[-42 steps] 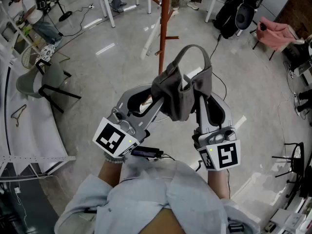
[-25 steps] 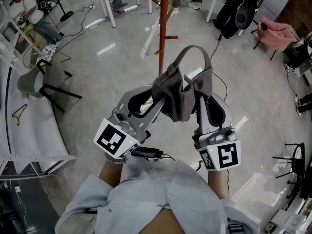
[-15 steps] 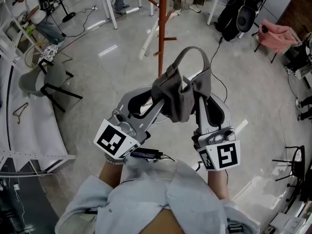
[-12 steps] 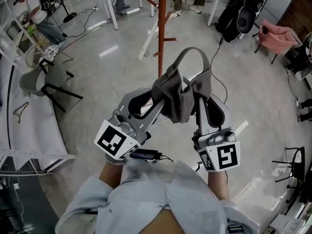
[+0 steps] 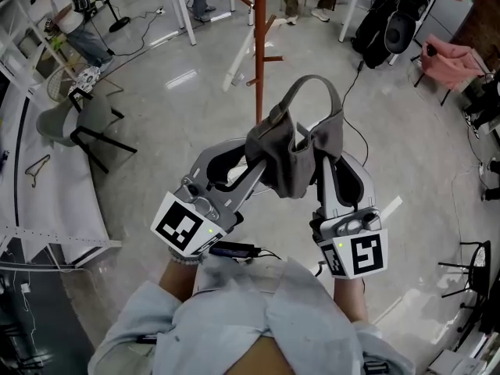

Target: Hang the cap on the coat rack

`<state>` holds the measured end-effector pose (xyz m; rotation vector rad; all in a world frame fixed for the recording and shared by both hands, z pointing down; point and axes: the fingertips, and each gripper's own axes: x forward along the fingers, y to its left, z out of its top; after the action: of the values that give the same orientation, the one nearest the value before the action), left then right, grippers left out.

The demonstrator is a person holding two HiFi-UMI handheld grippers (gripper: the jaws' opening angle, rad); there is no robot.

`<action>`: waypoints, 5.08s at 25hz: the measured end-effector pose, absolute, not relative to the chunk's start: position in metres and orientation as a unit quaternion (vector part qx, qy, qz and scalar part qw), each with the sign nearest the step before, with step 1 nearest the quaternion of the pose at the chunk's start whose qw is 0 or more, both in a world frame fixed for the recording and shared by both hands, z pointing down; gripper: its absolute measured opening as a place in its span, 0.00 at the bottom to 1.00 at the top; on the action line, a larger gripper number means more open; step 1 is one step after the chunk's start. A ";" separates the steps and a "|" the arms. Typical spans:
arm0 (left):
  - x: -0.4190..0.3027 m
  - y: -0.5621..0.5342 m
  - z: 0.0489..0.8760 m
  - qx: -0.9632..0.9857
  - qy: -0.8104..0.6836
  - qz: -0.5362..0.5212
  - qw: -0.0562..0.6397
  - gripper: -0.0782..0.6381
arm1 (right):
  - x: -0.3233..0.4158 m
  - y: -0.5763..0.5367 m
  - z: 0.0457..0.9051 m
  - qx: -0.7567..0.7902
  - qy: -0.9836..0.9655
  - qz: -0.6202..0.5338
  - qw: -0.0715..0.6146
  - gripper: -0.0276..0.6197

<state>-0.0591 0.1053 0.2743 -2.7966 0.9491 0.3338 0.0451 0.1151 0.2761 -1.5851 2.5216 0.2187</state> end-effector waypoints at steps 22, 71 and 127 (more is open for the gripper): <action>-0.046 0.069 0.283 -0.938 0.317 0.110 0.089 0.24 | 0.056 0.078 0.287 -0.531 0.841 0.075 0.072 0.11; -0.025 -0.195 0.263 -0.938 0.320 0.097 0.087 0.24 | 0.076 -0.189 0.258 -0.525 0.844 0.083 0.076 0.11; -0.020 -0.260 0.196 -0.874 0.455 0.130 0.114 0.24 | 0.082 -0.286 0.199 -0.417 0.899 0.110 0.078 0.11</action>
<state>-0.0198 -0.2598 0.1962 -2.5612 1.3330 0.3812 0.0820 -0.2855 0.1995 -1.2477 2.6932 0.3282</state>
